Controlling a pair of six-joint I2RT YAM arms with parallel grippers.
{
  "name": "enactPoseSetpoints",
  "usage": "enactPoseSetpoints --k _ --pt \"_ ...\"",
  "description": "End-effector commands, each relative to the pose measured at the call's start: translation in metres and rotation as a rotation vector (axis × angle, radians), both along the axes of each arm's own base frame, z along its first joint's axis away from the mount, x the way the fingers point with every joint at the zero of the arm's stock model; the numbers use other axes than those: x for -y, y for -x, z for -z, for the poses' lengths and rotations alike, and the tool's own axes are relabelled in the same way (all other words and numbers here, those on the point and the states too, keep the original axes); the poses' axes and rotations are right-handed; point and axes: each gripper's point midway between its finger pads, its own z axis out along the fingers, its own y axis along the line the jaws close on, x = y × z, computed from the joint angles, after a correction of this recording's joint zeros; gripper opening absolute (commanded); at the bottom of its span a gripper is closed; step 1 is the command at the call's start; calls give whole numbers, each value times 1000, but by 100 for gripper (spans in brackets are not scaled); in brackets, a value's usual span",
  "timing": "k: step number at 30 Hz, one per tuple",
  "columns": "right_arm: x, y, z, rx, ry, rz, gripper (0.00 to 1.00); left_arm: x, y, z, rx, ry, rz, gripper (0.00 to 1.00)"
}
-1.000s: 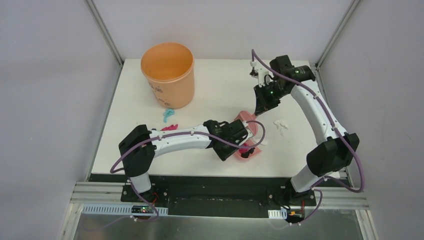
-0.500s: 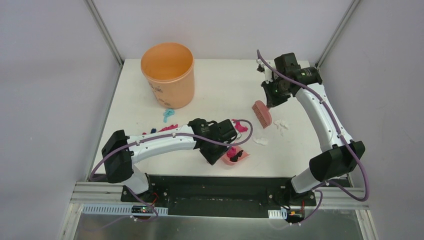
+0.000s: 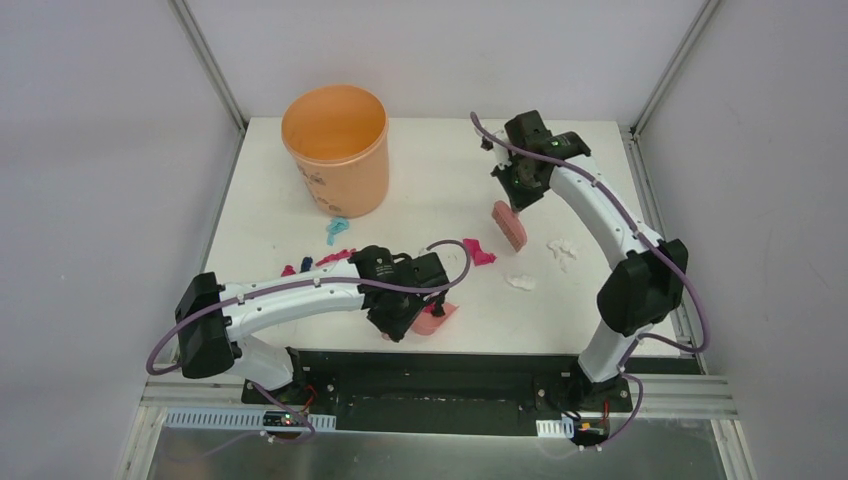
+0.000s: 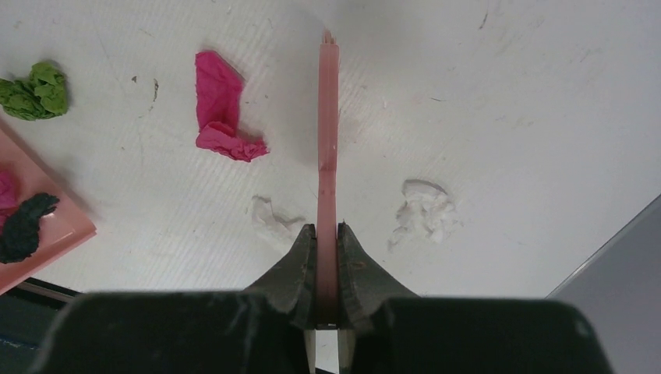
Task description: Sweep away the paper scraps from the table
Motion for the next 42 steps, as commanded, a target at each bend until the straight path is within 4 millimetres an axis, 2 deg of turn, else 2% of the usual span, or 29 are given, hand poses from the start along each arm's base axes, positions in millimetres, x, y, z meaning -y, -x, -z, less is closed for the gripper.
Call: enactPoseSetpoints --k 1,6,10,15,18,21,25,29,36,40,42 --pt "-20 -14 0 46 1 -16 0 -12 5 8 -1 -58 -50 0" --pt "-48 5 18 -47 -65 -73 0 -15 3 22 -8 -121 -41 0" --pt "-73 24 26 -146 -159 -119 0 -7 -1 27 -4 -132 -19 0" --pt "-102 48 33 -260 -261 -187 0 9 -11 37 3 -137 30 0" --pt "-121 75 37 -356 -350 -262 0 29 -15 45 -11 -91 64 0" --pt "-128 94 33 -418 -401 -306 0 41 -23 47 2 -82 83 0" --pt "-119 100 22 -383 -388 -313 0 53 -31 48 24 -66 103 0" --pt "-103 100 6 -300 -342 -313 0 54 -35 50 38 -68 112 0" --pt "-54 74 -21 -74 -164 -246 0 43 -35 47 82 -36 113 0" --pt "-39 68 -28 -60 -201 -171 0 38 -34 43 102 -12 120 0" --pt "-32 69 -34 -69 -310 -101 0 36 -34 44 117 7 120 0"
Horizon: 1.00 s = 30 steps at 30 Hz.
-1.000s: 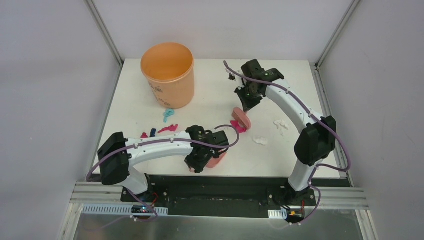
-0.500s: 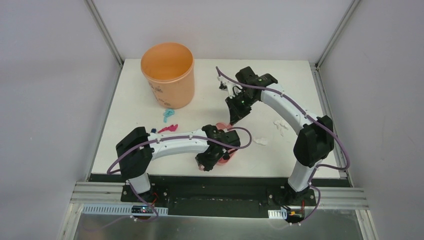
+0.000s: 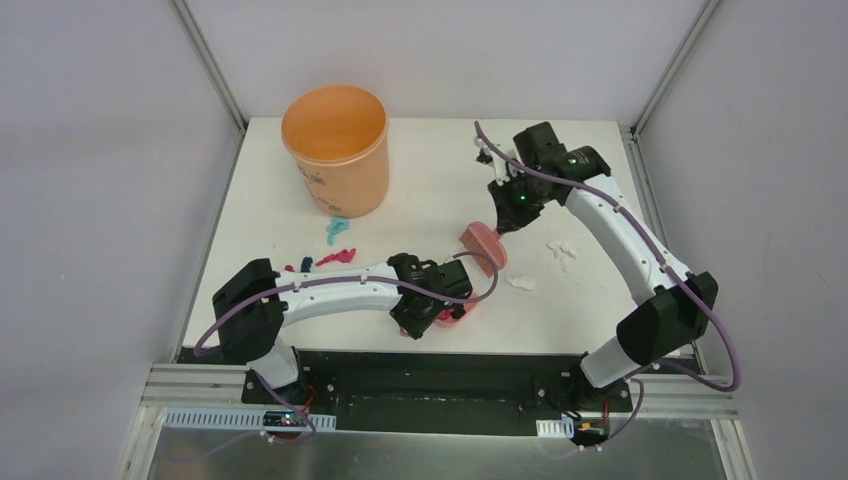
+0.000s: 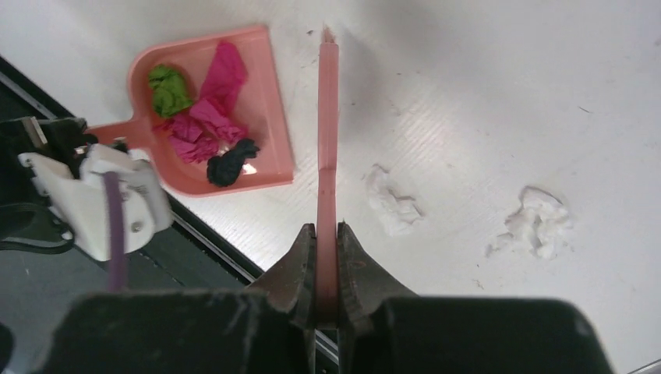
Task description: Sweep away the paper scraps from the table
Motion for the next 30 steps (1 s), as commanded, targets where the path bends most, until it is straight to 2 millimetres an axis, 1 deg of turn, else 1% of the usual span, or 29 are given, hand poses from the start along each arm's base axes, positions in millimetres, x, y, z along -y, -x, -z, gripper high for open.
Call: enactPoseSetpoints --k 1,3,4,6,8,9,10,11,12,14,16,21,30 --pt "23 -5 -24 15 -162 148 0 6 -8 -14 78 107 22 0" --pt "32 -2 -28 -23 -298 195 0 7 -8 -17 88 137 22 0" --pt "36 2 -28 -43 -356 216 0 7 -7 -19 91 147 23 0" --pt "46 1 -26 -61 -466 275 0 7 -9 -20 107 161 28 0" --pt "52 2 -18 -96 -555 321 0 8 -13 -17 125 162 43 0" --pt "56 3 -9 -122 -592 353 0 11 -13 -17 119 160 53 0" --pt "60 -2 -8 -119 -641 379 0 14 -12 -18 107 162 63 0" --pt "65 -5 -2 -133 -691 421 0 15 -12 -18 98 157 66 0" --pt "68 -5 -1 -145 -725 437 0 17 -12 -18 98 158 68 0" --pt "73 -3 5 -157 -758 452 0 17 -14 -18 105 152 67 0" --pt "75 -1 9 -133 -764 446 0 18 -16 -19 113 153 57 0" --pt "82 -1 10 -61 -863 468 0 17 -23 -19 154 143 42 0" --pt "89 -9 21 -92 -858 494 0 22 -23 6 127 110 62 0"
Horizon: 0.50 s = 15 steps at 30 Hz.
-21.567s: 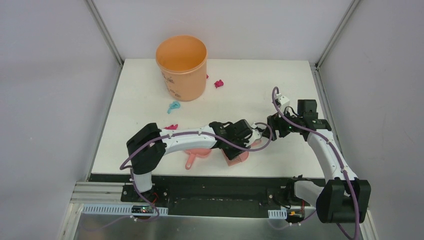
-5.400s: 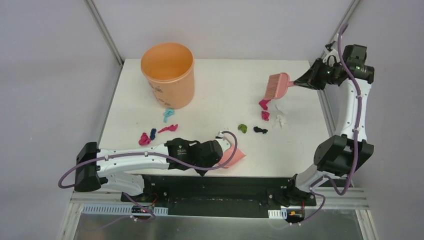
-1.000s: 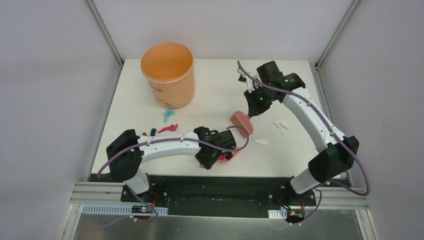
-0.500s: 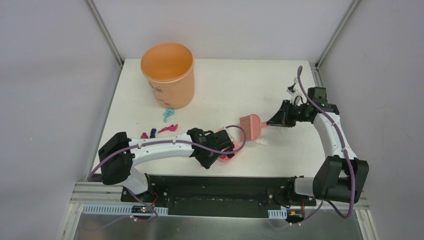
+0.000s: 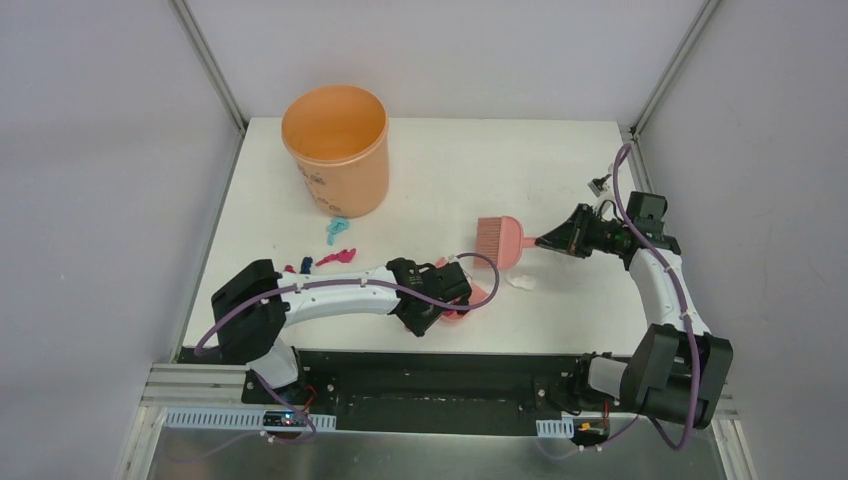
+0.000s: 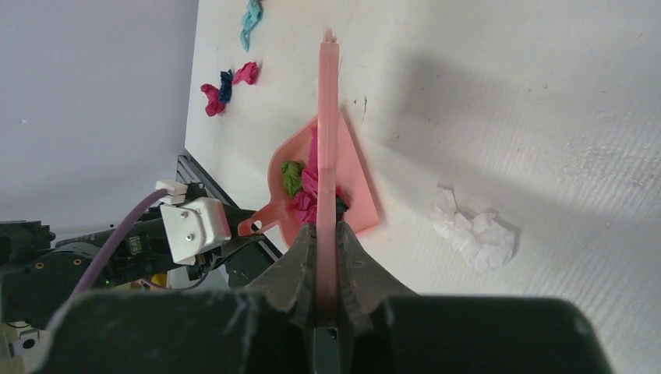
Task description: Sweep away the paper scraps from the table
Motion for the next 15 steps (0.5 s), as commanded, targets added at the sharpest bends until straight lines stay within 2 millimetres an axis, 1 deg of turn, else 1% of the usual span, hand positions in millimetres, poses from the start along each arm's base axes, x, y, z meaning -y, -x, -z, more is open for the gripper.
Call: enactPoseSetpoints --k 1,4,8,10,11,14,15 --pt "1 -12 -13 70 -29 -26 0 15 -10 3 35 39 15 0" --pt "2 -13 -15 75 -33 -32 0 17 -11 3 27 50 12 0" --pt "6 -13 -18 101 -12 -15 0 17 -11 -2 33 64 14 0" --pt "10 -14 -19 115 8 4 0 17 -7 -10 14 74 25 0" --pt "13 -14 -19 122 16 15 0 16 -6 -17 16 74 35 0" --pt "21 -17 -24 139 12 52 0 2 -16 -40 63 45 22 0" --pt "22 -17 -27 146 5 59 0 1 -20 -41 75 56 14 0"
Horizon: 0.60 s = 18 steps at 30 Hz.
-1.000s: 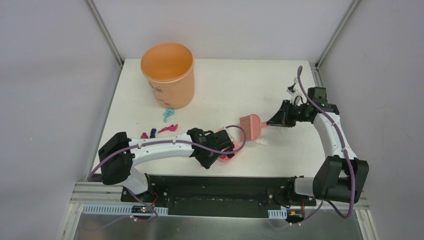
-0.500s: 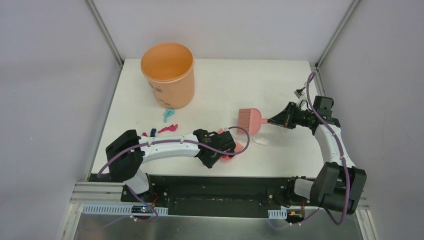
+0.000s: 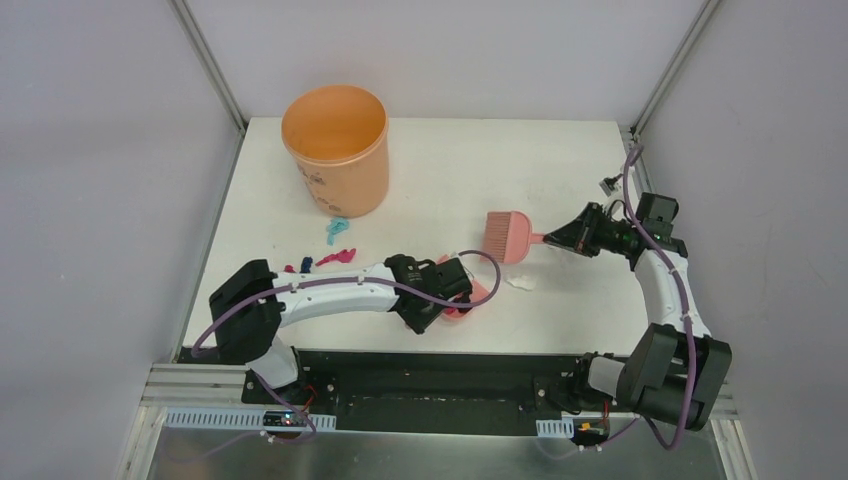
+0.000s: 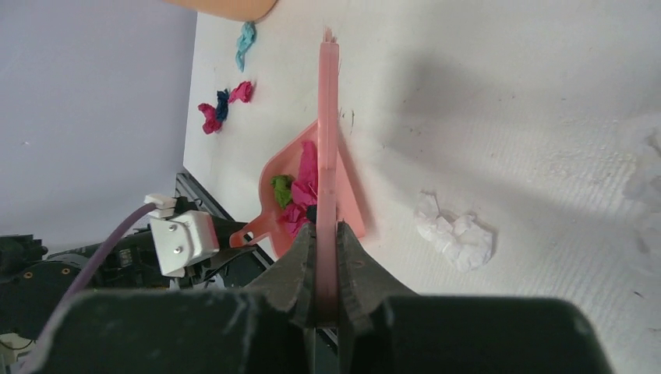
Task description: Sweep away the paper scraps from the table
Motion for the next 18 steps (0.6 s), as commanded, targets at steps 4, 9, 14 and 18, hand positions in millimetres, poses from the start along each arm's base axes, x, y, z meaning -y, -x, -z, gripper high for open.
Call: enactPoseSetpoints --k 4,9,14,18 --pt "18 -10 -44 220 40 49 0 2 -23 -17 53 116 -63 0" --pt "20 -4 -56 318 81 95 0 6 -32 -30 111 128 -78 0" --pt "25 -7 -53 308 98 123 0 6 -39 -53 142 119 -65 0" --pt "31 -11 -49 280 107 148 0 4 -49 -80 185 125 -78 0"
